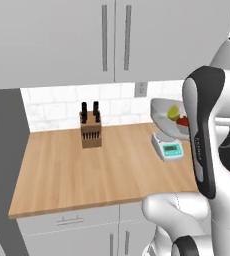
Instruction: Take the meat container that has the chicken drumstick and place it on the second highest rack of the freezer. Then take the vegetable container that has the bell pepper and lemon wedge and place it on the highest rack of the freezer.
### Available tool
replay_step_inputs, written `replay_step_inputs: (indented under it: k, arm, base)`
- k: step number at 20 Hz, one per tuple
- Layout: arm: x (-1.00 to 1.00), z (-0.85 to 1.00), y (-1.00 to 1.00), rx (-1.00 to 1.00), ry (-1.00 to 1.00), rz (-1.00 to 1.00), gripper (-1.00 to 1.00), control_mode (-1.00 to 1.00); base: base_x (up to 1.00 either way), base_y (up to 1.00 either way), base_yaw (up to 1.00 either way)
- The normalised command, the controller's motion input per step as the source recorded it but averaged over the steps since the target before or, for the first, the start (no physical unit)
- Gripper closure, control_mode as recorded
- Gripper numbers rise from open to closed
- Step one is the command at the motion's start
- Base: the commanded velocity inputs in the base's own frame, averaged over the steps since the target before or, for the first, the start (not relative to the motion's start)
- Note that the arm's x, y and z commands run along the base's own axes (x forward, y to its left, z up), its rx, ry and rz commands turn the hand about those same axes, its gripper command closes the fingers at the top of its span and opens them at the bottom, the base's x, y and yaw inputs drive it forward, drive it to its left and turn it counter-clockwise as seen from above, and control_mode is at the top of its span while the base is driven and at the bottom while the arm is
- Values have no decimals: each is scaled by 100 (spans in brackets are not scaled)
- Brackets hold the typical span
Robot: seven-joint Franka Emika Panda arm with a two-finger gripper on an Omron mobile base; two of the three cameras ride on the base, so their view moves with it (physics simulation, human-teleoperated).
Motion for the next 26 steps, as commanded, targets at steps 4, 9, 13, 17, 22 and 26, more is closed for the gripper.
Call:
replay_step_inputs:
  k: [4,9,13,17,22,26]
  arm:
    - [0,0,0,0,0,0,100,100]
    - [0,0,0,0,0,0,100,100]
    - [0,0,0,0,0,0,100,100]
    - [0,0,0,0,0,0,100,100]
    - [0,0,0,0,0,0,100,100]
    - [0,0,0,0,0,0,100,100]
  base:
    - [-100,-5,7]
    - [-100,11,9]
    - [-95,83,19]
    - [-45,100,20]
    - [-3,100,11]
    - [9,100,8]
